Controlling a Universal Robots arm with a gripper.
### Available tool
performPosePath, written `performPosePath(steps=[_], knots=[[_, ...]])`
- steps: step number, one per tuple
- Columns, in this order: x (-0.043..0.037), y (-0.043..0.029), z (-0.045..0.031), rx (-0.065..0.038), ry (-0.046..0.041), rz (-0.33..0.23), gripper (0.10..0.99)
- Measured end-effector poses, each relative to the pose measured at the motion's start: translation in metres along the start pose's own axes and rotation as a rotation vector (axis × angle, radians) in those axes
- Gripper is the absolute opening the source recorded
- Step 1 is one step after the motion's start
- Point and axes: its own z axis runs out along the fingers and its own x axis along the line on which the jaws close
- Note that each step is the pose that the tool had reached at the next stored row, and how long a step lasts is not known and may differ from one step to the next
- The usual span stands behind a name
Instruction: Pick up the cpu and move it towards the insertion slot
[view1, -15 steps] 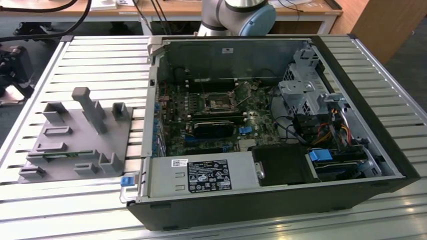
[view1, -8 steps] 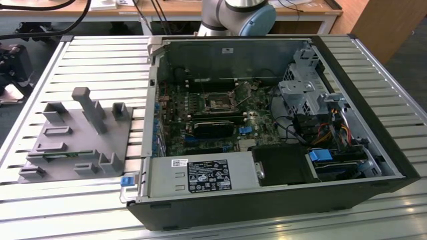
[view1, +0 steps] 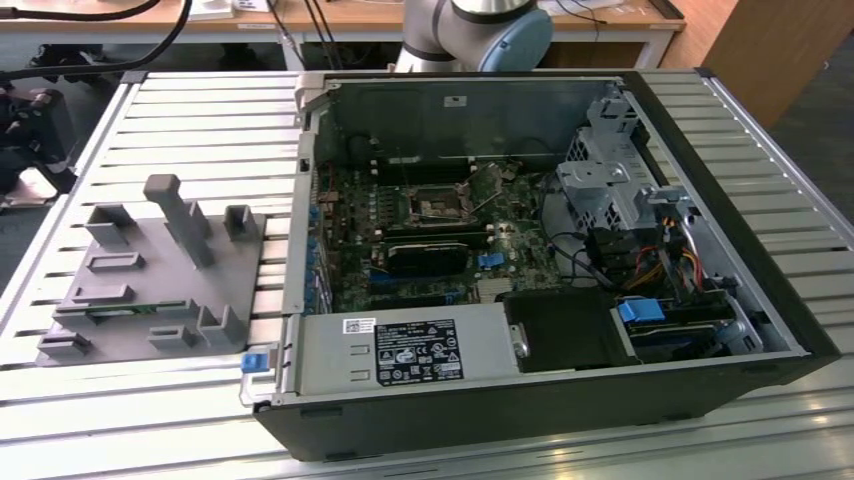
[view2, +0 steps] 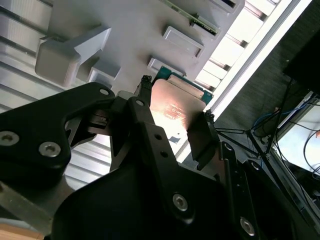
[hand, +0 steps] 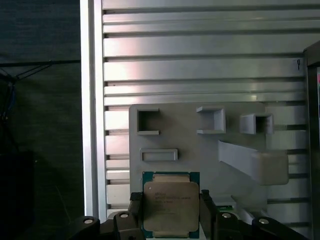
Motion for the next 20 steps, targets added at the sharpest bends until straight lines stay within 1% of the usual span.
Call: performPosePath(steps=[3,11,14,20], knots=[[-0.0002,0.0002,-0.003,0.0,0.0,0.0,0.537],[-0.0003,0.0007,-0.0164,0.0,0.0,0.0,0.537],[-0.001,0.0009,-0.0185,0.0,-0.0002,0.0,0.537],[-0.0056,0.0011,-0.0202,0.0,-0.0001,0.0,0.537]])
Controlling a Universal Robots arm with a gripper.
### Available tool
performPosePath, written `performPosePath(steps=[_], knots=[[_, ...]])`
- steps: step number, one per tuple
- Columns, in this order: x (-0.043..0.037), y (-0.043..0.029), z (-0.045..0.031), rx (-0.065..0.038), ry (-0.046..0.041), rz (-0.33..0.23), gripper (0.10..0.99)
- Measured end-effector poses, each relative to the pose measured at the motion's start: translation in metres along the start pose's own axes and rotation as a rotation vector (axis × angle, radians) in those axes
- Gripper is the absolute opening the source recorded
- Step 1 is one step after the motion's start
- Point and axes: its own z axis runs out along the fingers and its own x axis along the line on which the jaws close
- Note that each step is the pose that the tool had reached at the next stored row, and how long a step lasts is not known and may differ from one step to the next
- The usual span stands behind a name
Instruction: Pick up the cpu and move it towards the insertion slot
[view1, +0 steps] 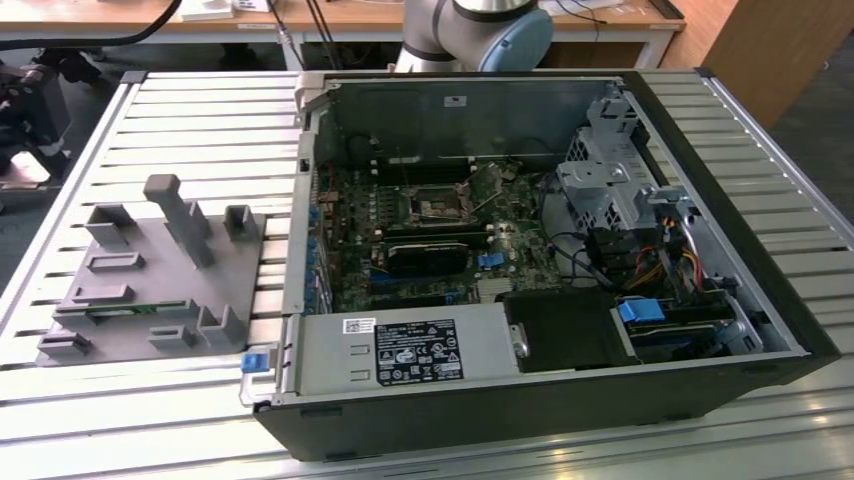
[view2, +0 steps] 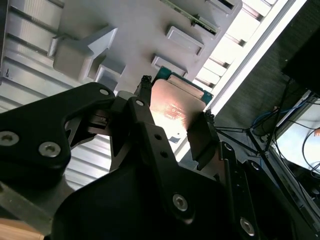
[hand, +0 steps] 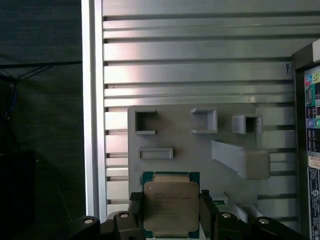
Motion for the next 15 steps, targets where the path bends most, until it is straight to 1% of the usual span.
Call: performPosePath(steps=[15], knots=[[-0.0077,0.0005,-0.0056,0.0,0.0001,0.0,0.537]])
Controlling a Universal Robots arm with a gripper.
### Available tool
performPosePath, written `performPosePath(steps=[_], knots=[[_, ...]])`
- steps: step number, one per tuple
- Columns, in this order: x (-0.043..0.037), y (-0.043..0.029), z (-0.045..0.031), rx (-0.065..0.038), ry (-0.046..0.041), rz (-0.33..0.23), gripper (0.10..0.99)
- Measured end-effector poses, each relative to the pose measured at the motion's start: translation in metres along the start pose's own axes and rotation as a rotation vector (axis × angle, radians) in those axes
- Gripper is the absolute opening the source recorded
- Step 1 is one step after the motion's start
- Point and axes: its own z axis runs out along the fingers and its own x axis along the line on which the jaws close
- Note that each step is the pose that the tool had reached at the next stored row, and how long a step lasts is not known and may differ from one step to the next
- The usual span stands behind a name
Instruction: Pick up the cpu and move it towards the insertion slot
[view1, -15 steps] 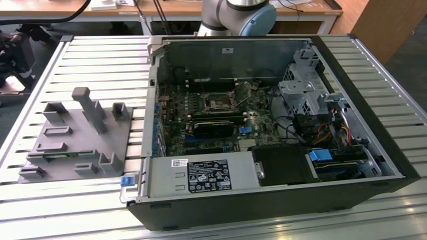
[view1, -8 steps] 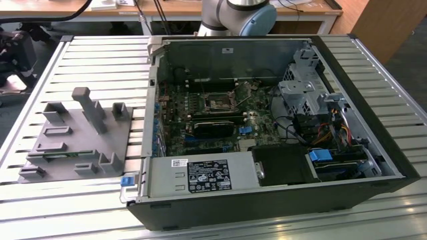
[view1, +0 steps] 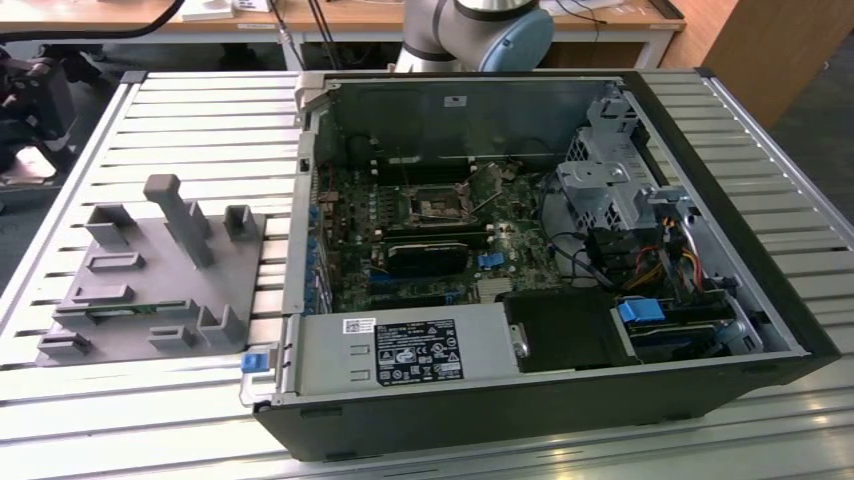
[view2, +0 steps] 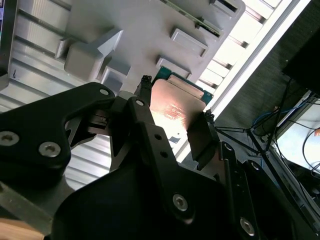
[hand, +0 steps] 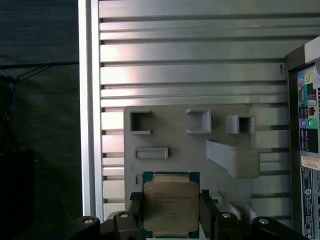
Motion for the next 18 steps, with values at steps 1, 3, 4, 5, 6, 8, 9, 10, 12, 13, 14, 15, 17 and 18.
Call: performPosePath(steps=[1,3,4,5,6,8,9,10,12,13,14,15,17,18], knots=[[-0.0004,0.0,-0.0005,0.0,0.0001,0.0,0.537],[-0.0013,0.0001,-0.0013,0.0,0.0001,0.0,0.537],[-0.0017,0.0001,-0.0017,0.0,0.0,0.0,0.537],[-0.002,0.0001,-0.0021,0.0,0.0001,0.0,0.537],[-0.0023,0.0002,-0.0024,0.0,0.0,0.0,0.537],[-0.0028,0.0002,-0.0029,0.0,-0.0001,0.0,0.537],[-0.0029,0.0002,-0.0031,0.0,-0.0002,0.0,0.537],[-0.0031,0.0002,-0.0033,0.0,-0.0002,0.0,0.537],[-0.0033,0.0003,-0.0039,0.0,0.0,0.0,0.537],[-0.0035,0.0003,-0.0041,0.0,0.0,0.0,0.537],[-0.0037,0.0003,-0.0043,0.0,0.0,0.0,0.537],[-0.0039,0.0003,-0.0046,0.0,0.0,0.0,0.537],[-0.0044,0.0003,-0.0052,0.0,0.0001,0.0,0.537],[-0.0047,0.0003,-0.0054,0.0,0.0001,0.0,0.537]])
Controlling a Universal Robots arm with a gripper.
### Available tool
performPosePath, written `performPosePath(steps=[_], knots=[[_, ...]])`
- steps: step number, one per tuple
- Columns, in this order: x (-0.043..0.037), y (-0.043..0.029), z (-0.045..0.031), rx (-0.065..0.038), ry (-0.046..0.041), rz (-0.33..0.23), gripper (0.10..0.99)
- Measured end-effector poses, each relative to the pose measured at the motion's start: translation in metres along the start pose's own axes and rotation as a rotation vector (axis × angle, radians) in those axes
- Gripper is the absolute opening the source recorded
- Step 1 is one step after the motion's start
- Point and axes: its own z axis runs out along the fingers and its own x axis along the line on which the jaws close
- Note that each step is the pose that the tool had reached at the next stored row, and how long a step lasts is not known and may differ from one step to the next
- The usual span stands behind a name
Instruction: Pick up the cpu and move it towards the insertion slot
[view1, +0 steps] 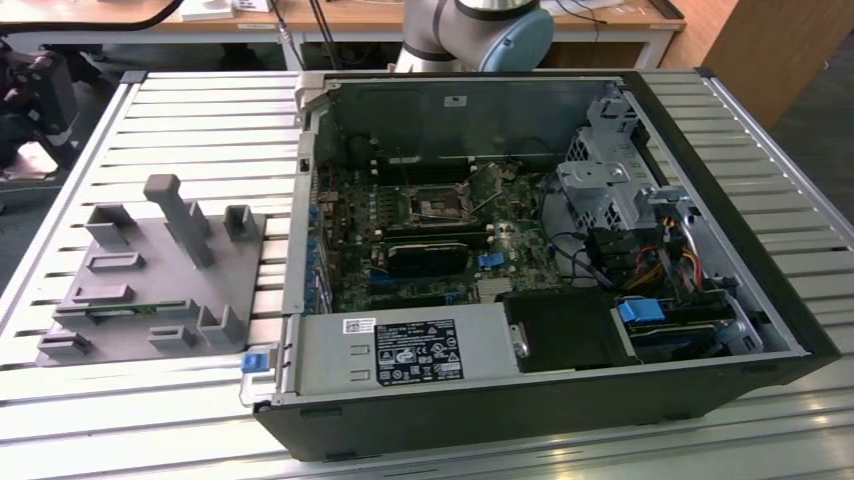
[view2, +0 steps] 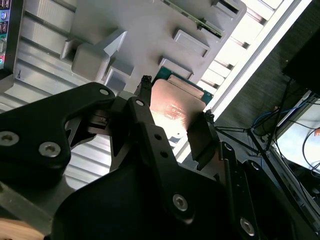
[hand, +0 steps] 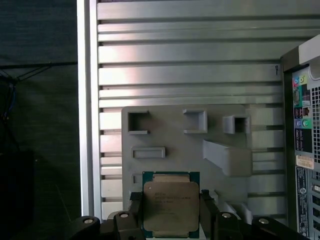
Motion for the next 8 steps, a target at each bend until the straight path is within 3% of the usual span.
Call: performPosePath(steps=[8], knots=[[-0.0035,0.0003,-0.0015,0.0,-0.0001,0.0,0.537]])
